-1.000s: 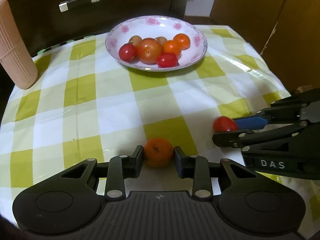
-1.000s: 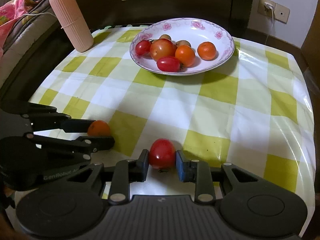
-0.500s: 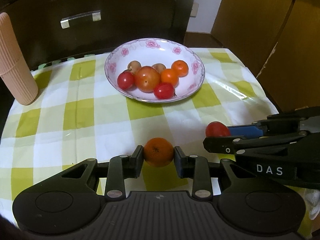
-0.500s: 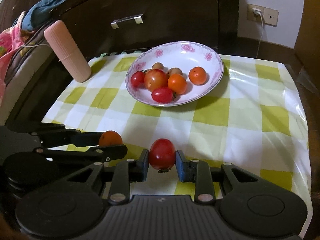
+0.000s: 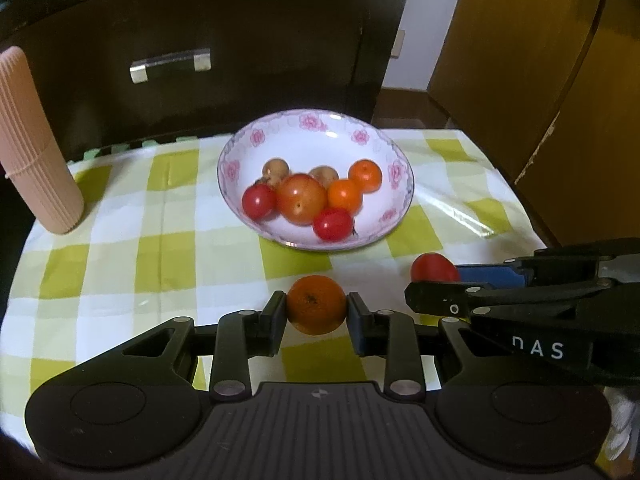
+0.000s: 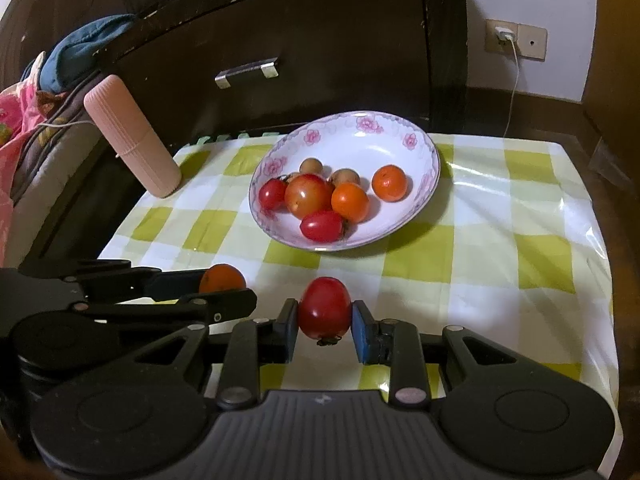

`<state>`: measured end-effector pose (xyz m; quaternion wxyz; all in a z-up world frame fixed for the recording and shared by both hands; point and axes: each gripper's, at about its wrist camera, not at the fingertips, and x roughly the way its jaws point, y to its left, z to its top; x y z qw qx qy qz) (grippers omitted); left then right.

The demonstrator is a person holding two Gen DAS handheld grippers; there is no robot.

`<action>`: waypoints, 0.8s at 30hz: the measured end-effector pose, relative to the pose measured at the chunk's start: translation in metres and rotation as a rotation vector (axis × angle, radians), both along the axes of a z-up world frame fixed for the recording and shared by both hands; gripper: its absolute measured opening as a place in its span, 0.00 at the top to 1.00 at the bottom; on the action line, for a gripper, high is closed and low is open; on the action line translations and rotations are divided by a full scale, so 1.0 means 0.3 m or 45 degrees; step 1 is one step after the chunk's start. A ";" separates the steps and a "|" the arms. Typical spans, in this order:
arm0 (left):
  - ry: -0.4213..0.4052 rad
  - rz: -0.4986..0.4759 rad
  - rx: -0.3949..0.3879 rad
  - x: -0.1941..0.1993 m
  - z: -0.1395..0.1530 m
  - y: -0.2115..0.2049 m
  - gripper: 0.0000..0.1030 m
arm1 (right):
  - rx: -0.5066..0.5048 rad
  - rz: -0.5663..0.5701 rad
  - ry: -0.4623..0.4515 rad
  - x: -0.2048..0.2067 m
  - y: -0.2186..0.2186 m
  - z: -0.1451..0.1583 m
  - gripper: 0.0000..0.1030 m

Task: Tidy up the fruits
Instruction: 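Carry the tomato and mandarin over the white bowl and lower them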

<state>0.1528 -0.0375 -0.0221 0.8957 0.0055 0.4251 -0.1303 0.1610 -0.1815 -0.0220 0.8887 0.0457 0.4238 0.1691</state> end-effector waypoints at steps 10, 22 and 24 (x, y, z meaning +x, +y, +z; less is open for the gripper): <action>-0.050 0.023 -0.024 0.068 0.041 -0.007 0.63 | 0.066 -0.052 -0.034 0.060 -0.028 0.039 0.73; -0.075 0.061 -0.047 0.196 0.056 -0.016 0.63 | 0.152 -0.116 -0.038 0.183 -0.055 0.031 0.73; -0.071 0.068 -0.054 0.215 0.052 -0.017 0.63 | 0.155 -0.121 -0.039 0.197 -0.058 0.027 0.73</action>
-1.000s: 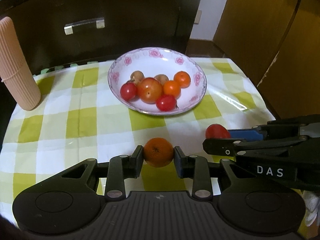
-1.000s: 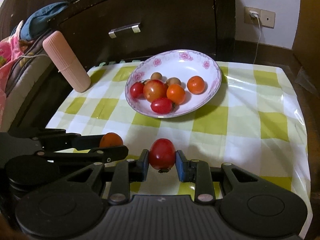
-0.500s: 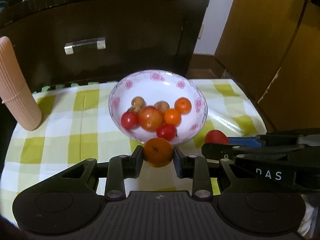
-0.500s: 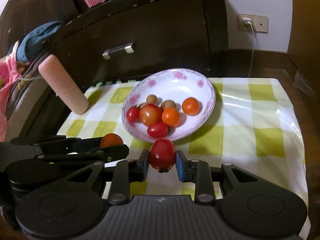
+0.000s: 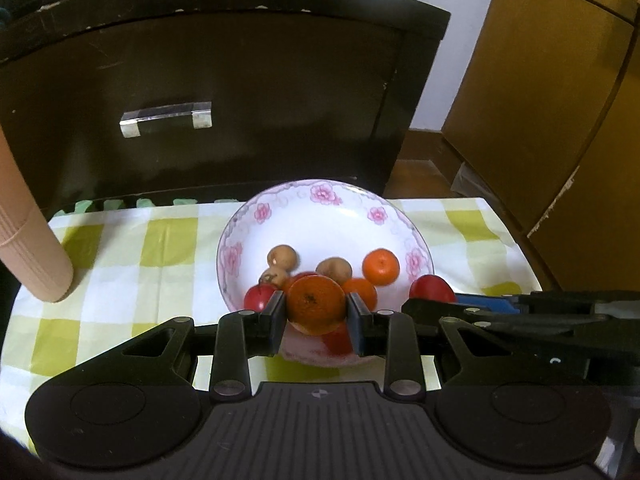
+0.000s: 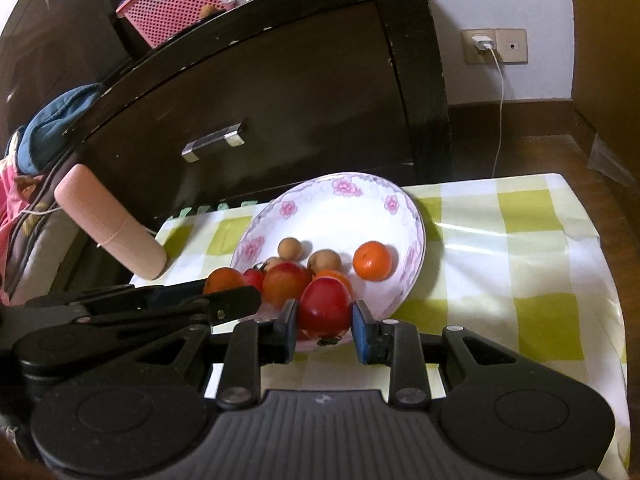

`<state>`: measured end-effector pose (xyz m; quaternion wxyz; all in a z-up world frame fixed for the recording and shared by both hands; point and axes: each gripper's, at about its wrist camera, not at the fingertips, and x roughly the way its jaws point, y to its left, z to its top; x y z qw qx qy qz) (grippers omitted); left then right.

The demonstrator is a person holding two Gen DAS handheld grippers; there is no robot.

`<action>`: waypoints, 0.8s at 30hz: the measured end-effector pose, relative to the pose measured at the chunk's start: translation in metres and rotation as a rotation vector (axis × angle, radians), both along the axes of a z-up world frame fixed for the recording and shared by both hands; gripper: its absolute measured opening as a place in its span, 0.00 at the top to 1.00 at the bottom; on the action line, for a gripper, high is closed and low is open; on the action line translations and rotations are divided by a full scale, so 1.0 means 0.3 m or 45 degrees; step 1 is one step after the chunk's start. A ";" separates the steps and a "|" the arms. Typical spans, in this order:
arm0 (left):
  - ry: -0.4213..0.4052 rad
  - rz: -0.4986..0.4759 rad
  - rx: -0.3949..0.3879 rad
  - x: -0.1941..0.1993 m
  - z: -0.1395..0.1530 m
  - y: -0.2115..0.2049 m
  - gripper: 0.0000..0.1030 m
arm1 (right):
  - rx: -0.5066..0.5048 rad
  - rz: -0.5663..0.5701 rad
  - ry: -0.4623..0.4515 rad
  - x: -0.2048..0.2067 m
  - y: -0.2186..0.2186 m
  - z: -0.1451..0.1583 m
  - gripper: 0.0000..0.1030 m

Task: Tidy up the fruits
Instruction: 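Carry the tomato and mandarin over the white bowl and lower them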

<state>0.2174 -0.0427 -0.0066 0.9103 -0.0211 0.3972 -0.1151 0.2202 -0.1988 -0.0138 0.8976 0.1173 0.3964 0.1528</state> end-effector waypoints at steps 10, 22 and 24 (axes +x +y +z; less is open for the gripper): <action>-0.022 -0.004 0.048 0.085 -0.021 -0.025 0.63 | 0.011 -0.036 -0.002 0.084 -0.024 -0.031 0.72; -0.015 0.025 0.040 0.174 -0.060 -0.005 0.63 | 0.036 -0.056 -0.019 0.165 -0.018 -0.076 0.72; -0.013 0.029 0.038 0.183 -0.064 -0.001 0.63 | 0.045 -0.058 -0.025 0.174 -0.018 -0.082 0.72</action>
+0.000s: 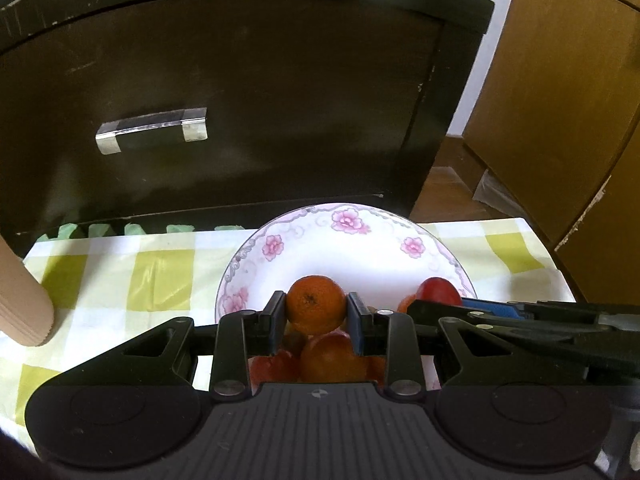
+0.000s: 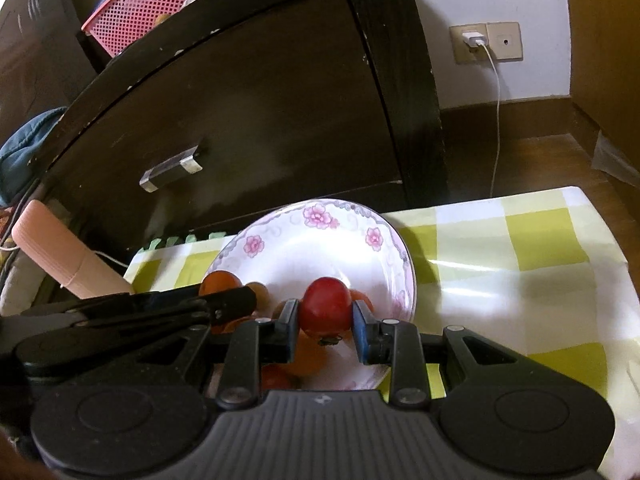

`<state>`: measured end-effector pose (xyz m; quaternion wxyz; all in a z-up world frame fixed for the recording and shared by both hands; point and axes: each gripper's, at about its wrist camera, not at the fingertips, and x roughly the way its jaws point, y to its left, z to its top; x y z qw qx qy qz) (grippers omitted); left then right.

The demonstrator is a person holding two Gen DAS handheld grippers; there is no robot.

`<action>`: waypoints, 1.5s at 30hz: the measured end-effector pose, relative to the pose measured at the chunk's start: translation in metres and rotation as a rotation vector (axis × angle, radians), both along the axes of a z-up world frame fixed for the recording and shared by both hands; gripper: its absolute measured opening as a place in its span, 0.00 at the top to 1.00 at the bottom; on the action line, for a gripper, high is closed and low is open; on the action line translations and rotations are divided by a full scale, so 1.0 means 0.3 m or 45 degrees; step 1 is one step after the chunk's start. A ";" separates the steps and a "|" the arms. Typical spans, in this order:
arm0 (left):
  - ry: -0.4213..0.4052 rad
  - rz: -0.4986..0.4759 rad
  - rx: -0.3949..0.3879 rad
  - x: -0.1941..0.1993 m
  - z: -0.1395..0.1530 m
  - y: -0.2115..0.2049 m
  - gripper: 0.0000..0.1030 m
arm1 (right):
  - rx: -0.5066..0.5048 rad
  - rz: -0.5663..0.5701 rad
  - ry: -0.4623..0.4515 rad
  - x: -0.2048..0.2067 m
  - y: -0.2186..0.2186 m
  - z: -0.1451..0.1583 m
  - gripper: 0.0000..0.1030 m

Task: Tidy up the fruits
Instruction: 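Carry the tomato and mandarin over the white bowl and lower them, then open both grippers and lift them away from the bowl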

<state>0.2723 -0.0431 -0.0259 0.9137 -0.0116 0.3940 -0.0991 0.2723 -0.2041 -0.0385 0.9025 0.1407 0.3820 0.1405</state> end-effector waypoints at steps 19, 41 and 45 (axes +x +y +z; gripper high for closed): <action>0.037 0.032 -0.026 0.025 -0.022 0.019 0.60 | -0.063 -0.005 -0.090 0.013 0.021 -0.010 0.71; 0.019 0.065 -0.026 0.013 -0.002 0.046 0.39 | 0.027 -0.028 -0.078 0.010 0.002 0.008 0.70; 0.016 0.067 -0.025 0.000 0.008 0.047 0.37 | 0.029 -0.037 -0.082 0.002 -0.001 0.023 0.70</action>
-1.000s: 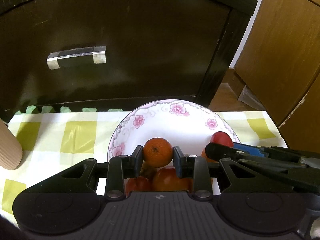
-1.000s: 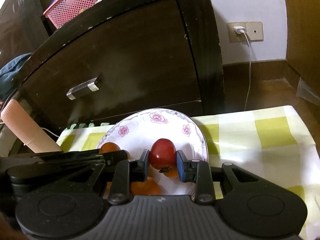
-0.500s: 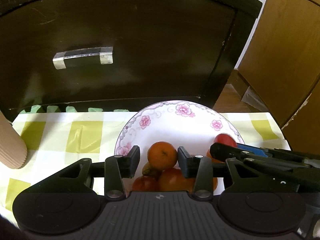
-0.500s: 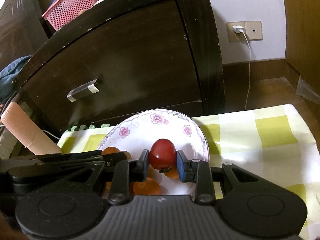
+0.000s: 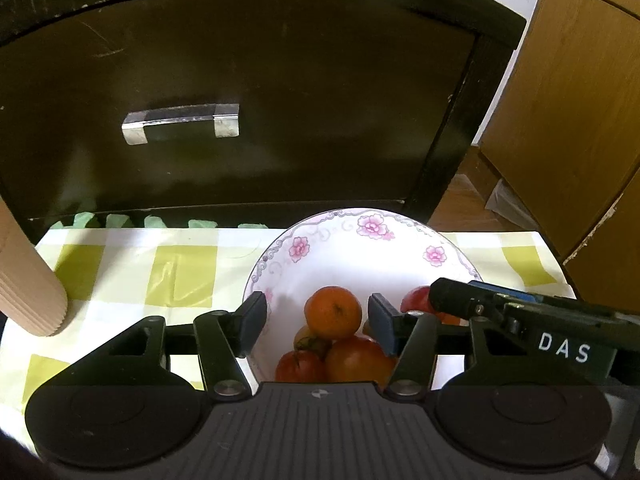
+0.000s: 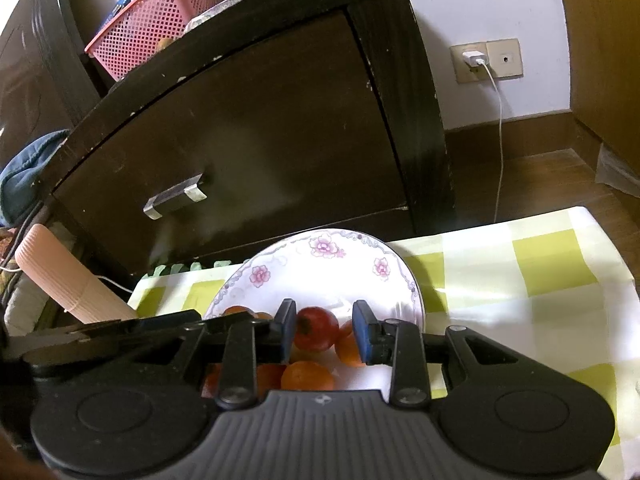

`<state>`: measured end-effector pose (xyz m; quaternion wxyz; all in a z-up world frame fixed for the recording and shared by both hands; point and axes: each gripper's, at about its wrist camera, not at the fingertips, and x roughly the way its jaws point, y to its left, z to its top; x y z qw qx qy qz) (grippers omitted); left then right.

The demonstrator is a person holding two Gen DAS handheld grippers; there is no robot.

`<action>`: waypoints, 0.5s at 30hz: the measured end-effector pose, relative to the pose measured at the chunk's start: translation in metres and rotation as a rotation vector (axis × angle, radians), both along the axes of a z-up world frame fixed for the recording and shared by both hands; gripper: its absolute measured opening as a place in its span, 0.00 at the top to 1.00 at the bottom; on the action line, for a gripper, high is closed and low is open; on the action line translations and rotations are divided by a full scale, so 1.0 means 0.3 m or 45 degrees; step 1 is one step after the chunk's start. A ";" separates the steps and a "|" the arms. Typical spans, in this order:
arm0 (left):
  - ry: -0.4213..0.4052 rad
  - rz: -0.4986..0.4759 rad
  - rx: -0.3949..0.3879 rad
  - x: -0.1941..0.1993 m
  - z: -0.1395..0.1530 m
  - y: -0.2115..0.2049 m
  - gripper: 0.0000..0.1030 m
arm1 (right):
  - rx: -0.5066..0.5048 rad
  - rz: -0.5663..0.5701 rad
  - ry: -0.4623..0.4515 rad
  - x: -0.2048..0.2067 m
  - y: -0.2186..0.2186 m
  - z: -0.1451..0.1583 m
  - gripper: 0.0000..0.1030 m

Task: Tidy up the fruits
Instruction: 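Open both grippers and lift them away from the bowl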

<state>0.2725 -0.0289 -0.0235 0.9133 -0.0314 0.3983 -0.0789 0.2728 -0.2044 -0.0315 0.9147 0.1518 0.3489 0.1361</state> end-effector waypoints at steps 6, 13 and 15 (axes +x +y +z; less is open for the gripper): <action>-0.020 0.000 0.017 -0.038 0.028 0.000 0.33 | -0.008 -0.014 -0.003 -0.024 -0.001 0.032 0.70; -0.067 0.031 0.093 -0.092 0.078 -0.003 0.20 | -0.016 -0.041 -0.013 -0.076 -0.003 0.080 0.70; -0.078 0.041 0.093 -0.107 0.092 0.001 0.18 | -0.021 -0.046 -0.014 -0.094 -0.003 0.090 0.69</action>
